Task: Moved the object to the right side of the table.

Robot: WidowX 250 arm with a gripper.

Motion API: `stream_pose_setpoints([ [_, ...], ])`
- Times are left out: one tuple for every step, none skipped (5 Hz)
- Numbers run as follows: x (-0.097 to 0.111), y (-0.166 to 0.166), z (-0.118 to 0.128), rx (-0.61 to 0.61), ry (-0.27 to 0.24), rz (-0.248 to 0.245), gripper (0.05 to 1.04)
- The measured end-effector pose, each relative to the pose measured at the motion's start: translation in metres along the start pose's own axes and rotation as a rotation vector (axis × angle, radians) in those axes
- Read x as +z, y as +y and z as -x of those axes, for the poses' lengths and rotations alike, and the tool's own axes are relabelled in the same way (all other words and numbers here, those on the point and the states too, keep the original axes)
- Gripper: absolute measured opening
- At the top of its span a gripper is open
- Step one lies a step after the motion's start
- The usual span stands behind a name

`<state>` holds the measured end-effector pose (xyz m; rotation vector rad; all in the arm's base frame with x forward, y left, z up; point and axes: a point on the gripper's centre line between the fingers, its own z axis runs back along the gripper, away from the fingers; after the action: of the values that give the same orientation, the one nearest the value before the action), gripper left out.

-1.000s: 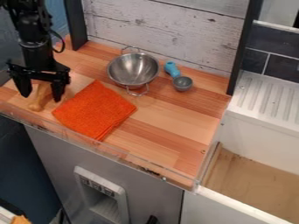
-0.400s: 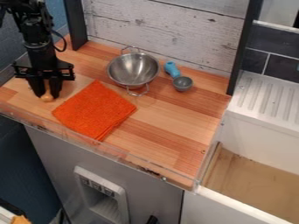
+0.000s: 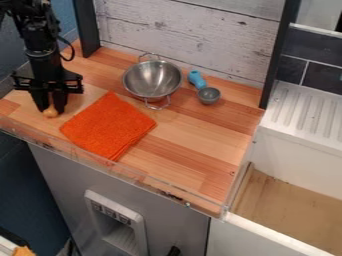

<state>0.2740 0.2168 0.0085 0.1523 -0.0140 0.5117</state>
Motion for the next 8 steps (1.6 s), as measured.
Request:
stream_pose_setpoints([
  [0.005, -0.006, 0.003, -0.014, 0.014, 0.000, 0.325],
  [0.032, -0.004, 0.001, 0.023, -0.031, -0.012, 0.325],
  [0.061, -0.012, 0.008, 0.030, -0.072, -0.018, 0.325],
  [0.087, -0.041, 0.020, -0.019, -0.088, -0.039, 0.325],
  [0.097, -0.090, 0.038, -0.186, -0.101, 0.011, 0.325],
  [0.097, -0.131, 0.056, -0.268, -0.091, 0.048, 0.325],
  [0.093, -0.178, 0.082, -0.279, -0.100, 0.081, 0.325],
  [0.072, -0.202, 0.096, -0.297, -0.063, 0.096, 0.325],
])
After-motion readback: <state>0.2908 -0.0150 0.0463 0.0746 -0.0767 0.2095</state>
